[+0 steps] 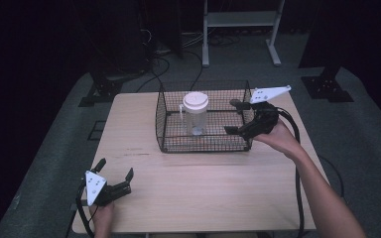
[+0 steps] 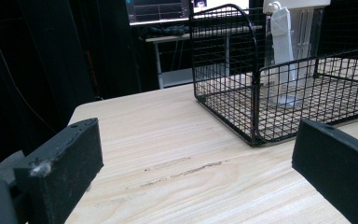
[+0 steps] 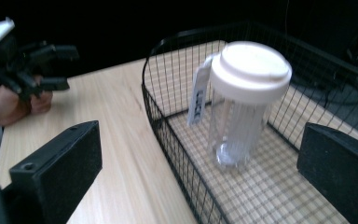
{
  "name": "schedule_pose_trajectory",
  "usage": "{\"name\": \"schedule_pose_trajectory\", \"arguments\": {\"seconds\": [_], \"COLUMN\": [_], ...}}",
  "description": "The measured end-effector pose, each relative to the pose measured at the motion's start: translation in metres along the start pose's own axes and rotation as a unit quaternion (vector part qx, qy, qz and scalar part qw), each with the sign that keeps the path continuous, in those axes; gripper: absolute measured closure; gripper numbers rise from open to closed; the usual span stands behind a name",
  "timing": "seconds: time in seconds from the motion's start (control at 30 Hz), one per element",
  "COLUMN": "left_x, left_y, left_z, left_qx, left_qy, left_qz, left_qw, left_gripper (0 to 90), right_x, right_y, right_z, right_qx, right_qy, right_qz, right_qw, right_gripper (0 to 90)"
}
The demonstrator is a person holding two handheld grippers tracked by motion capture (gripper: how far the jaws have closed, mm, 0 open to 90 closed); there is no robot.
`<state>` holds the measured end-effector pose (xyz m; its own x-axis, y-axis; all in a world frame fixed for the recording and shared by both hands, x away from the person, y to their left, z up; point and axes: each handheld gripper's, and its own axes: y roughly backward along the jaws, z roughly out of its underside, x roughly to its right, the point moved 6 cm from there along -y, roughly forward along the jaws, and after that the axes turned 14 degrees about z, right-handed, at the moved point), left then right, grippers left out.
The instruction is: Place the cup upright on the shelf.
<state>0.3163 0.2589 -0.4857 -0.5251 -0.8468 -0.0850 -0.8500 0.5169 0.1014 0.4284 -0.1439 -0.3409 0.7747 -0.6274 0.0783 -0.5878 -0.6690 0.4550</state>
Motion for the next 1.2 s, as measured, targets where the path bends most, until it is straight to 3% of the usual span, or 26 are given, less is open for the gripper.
{"name": "schedule_pose_trajectory", "arguments": {"seconds": [1.2], "left_x": [0.0], "left_y": [0.0], "left_z": [0.0], "left_qx": [-0.002], "left_qy": [0.0], "left_qz": [-0.001], "left_qw": [1.0], "left_gripper": [0.9], "right_x": [-0.002], "right_y": [0.022], "right_z": [0.053], "right_qx": [-0.02], "right_qy": [-0.025], "right_qz": [0.004], "right_qw": [0.9995], "right_gripper": [0.0]}}
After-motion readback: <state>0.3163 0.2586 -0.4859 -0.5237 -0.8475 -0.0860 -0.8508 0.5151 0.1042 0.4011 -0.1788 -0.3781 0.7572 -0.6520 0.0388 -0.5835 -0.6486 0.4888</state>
